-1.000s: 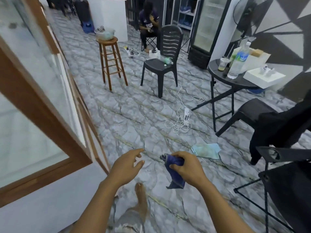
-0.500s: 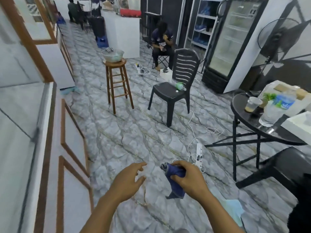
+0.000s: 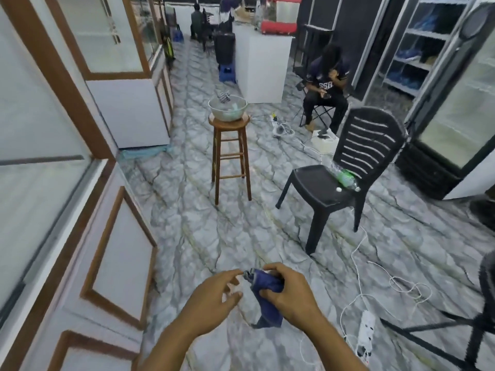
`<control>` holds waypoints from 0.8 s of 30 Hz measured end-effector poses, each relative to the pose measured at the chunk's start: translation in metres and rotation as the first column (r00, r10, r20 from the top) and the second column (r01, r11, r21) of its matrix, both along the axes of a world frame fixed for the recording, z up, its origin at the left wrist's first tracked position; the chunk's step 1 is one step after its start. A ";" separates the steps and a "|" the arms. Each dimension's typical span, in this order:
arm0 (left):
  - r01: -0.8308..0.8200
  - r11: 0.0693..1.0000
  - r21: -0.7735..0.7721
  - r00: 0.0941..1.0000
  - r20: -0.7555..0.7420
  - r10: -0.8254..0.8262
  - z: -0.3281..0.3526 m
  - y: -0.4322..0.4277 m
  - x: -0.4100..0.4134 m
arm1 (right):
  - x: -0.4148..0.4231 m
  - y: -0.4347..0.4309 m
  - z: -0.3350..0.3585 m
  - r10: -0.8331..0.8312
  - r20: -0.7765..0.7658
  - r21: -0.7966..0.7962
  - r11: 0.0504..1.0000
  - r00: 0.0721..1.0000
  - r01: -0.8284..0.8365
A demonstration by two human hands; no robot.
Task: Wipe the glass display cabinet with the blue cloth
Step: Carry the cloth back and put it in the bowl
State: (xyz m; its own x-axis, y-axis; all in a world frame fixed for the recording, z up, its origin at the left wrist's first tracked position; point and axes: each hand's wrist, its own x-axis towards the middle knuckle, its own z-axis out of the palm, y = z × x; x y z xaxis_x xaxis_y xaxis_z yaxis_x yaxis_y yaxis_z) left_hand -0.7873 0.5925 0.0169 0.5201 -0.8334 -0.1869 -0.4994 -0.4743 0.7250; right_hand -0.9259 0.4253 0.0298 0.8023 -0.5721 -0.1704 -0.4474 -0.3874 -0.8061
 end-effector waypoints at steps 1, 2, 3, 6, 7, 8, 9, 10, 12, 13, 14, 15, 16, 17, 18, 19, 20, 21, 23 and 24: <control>-0.026 1.000 -0.016 0.999 -0.019 0.026 0.004 -0.016 0.014 | 0.020 -0.018 0.001 0.024 -0.002 0.004 1.000 1.000 -0.024; -0.053 0.998 -0.038 0.998 -0.035 0.052 0.008 -0.031 0.028 | 0.040 -0.034 0.001 0.047 -0.002 0.005 0.999 0.999 -0.047; -0.082 0.995 -0.061 0.995 -0.053 0.079 0.011 -0.045 0.043 | 0.061 -0.049 0.001 0.070 -0.002 0.004 0.998 0.998 -0.070; -0.153 0.980 -0.129 0.986 -0.091 0.142 0.015 -0.087 0.095 | 0.125 -0.089 -0.002 0.128 0.004 0.001 0.992 0.992 -0.128; -0.168 0.975 -0.142 0.983 -0.099 0.155 0.014 -0.101 0.115 | 0.148 -0.103 -0.003 0.142 0.004 -0.001 0.990 0.990 -0.142; -0.180 0.971 -0.154 0.980 -0.110 0.164 0.011 -0.115 0.139 | 0.173 -0.117 -0.006 0.149 0.010 -0.005 0.989 0.989 -0.149; -0.189 0.968 -0.166 0.979 -0.113 0.171 0.007 -0.129 0.163 | 0.197 -0.129 -0.008 0.149 0.023 -0.005 0.989 0.989 -0.148; -0.202 0.964 -0.175 0.976 -0.119 0.183 0.004 -0.142 0.186 | 0.220 -0.141 -0.009 0.144 0.042 0.002 0.990 0.989 -0.144; -0.251 0.950 -0.188 0.962 -0.156 0.223 0.003 -0.168 0.233 | 0.268 -0.164 -0.009 0.126 0.061 0.027 0.991 0.990 -0.128; -0.279 0.942 -0.189 0.951 -0.190 0.244 0.004 -0.181 0.256 | 0.289 -0.175 -0.008 0.120 0.050 0.037 0.992 0.992 -0.122; -0.303 0.934 -0.191 0.939 -0.230 0.258 0.005 -0.193 0.277 | 0.310 -0.186 -0.007 0.112 0.044 0.050 0.992 0.993 -0.114; -0.324 0.926 -0.193 0.927 -0.261 0.269 0.006 -0.206 0.297 | 0.330 -0.197 -0.006 0.103 0.043 0.067 0.992 0.994 -0.106; -0.341 0.920 -0.194 0.916 -0.291 0.278 0.007 -0.219 0.318 | 0.350 -0.209 -0.005 0.094 0.046 0.092 0.991 0.994 -0.098; -0.360 0.912 -0.196 0.901 -0.326 0.285 0.007 -0.234 0.339 | 0.370 -0.222 -0.005 0.082 0.047 0.119 0.989 0.996 -0.087; -0.392 0.898 -0.203 0.880 -0.368 0.301 0.006 -0.249 0.360 | 0.389 -0.236 -0.006 0.071 0.046 0.139 0.987 0.996 -0.077; -0.428 0.881 -0.200 0.858 -0.398 0.325 0.006 -0.264 0.379 | 0.407 -0.249 -0.007 0.061 0.043 0.152 0.986 0.997 -0.067; -0.463 0.865 -0.192 0.834 -0.426 0.352 0.005 -0.277 0.396 | 0.423 -0.260 -0.008 0.052 0.042 0.165 0.985 0.998 -0.058; -0.494 0.852 -0.172 0.811 -0.446 0.380 0.004 -0.291 0.411 | 0.439 -0.272 -0.010 0.046 0.046 0.176 0.983 0.998 -0.053; -0.547 0.825 -0.140 0.764 -0.487 0.424 0.003 -0.319 0.442 | 0.472 -0.297 -0.016 0.058 0.063 0.200 0.977 0.996 -0.070; -0.569 0.812 -0.128 0.740 -0.510 0.438 0.000 -0.333 0.459 | 0.490 -0.310 -0.018 0.071 0.067 0.213 0.973 0.995 -0.084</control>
State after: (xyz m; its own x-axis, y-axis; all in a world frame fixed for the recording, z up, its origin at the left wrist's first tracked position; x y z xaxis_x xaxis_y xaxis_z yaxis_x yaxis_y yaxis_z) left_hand -0.3285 0.2593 0.0170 0.7924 -0.5211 -0.3172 0.1598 -0.3245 0.9323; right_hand -0.4360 0.1152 0.0114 0.8548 -0.4628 -0.2348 -0.3729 -0.2331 -0.8981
